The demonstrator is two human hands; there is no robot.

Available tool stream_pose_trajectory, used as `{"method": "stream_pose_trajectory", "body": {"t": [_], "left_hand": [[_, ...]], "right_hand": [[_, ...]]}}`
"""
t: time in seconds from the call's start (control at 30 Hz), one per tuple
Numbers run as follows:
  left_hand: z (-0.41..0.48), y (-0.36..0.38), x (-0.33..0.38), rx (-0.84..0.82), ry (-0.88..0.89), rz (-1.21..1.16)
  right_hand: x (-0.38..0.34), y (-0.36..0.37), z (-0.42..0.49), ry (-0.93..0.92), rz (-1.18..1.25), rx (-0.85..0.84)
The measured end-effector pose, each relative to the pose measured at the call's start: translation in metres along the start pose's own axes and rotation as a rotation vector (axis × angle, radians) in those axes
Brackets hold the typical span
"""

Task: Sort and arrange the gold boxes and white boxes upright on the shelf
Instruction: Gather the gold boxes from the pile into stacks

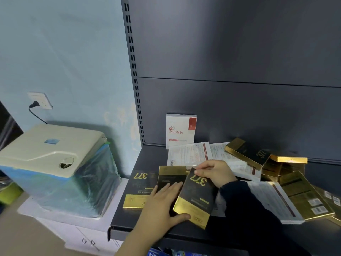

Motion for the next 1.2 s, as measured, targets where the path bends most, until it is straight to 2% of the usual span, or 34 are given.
{"method": "stream_pose_trajectory", "body": {"t": [0.1,0.2,0.3,0.43,0.5,0.57,0.6,0.7,0.77,0.87,0.97,1.03,1.13,1.2], "left_hand": [[-0.006,0.016,-0.012,-0.036,0.060,0.093],[-0.017,0.022,-0.019,0.004,0.121,0.122],[-0.021,0.021,-0.016,0.162,0.198,0.074],[-0.026,0.010,-0.012,0.430,0.263,0.002],[-0.031,-0.012,-0.015,0.640,0.034,-0.234],[-0.033,-0.024,-0.033,0.792,-0.288,-0.649],[-0.033,-0.028,-0.043,0.829,-0.389,-0.862],[-0.037,-0.044,-0.069,0.902,-0.543,-1.064],[-0.042,-0.050,-0.077,0.941,-0.571,-1.125],[-0.046,-0.055,-0.075,0.885,-0.460,-0.873],[-0.040,-0.048,-0.057,0.696,-0.140,-0.364],[-0.032,-0.032,-0.049,0.508,0.070,-0.127],[-0.025,-0.010,-0.048,0.240,0.160,0.024],[-0.028,-0.014,-0.045,0.280,0.130,-0.013]], "right_hand": [[0.013,-0.034,-0.004,0.037,-0.029,0.037],[0.027,-0.062,-0.006,0.065,0.094,0.107],[0.033,-0.069,-0.006,0.058,0.111,0.144],[0.031,-0.059,-0.003,0.060,0.059,0.070],[0.030,-0.056,-0.005,0.063,0.078,0.066],[0.032,-0.054,-0.006,0.077,0.108,0.077],[0.033,-0.053,-0.005,0.079,0.110,0.077],[0.032,-0.050,-0.004,0.077,0.064,0.064],[0.031,-0.047,0.000,0.079,0.030,0.025],[0.028,-0.037,0.004,0.093,-0.026,-0.039],[0.024,-0.024,0.009,0.059,0.018,-0.008],[0.019,-0.014,0.010,0.025,0.040,0.019],[0.013,-0.001,0.015,0.011,0.108,0.015],[0.009,0.010,0.020,0.007,0.158,0.027]]}}
Point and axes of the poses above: each hand's wrist, its own z-axis towards the middle knuckle, its own y-axis out of the palm, x = y × z, the point moved 5 cm from there along z, towards the middle knuckle, and after that the axes turned 2 degrees about -z, right-handed, at the moved point
